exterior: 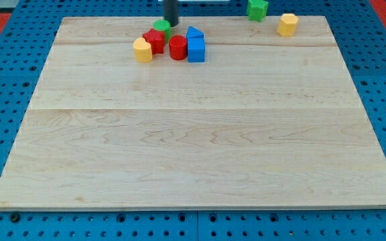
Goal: Push the red star into the red circle
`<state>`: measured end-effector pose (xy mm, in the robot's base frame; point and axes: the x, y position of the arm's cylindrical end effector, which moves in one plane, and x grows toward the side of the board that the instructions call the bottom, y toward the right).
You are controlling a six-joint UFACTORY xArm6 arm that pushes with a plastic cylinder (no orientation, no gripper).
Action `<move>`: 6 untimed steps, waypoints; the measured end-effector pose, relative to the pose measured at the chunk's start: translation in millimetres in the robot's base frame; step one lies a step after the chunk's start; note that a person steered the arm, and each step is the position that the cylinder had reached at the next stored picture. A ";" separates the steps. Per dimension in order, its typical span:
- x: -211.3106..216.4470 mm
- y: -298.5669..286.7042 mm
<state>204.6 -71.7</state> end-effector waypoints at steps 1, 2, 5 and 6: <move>6.7 -59.7; 29.3 -73.1; -11.6 25.3; -2.9 23.8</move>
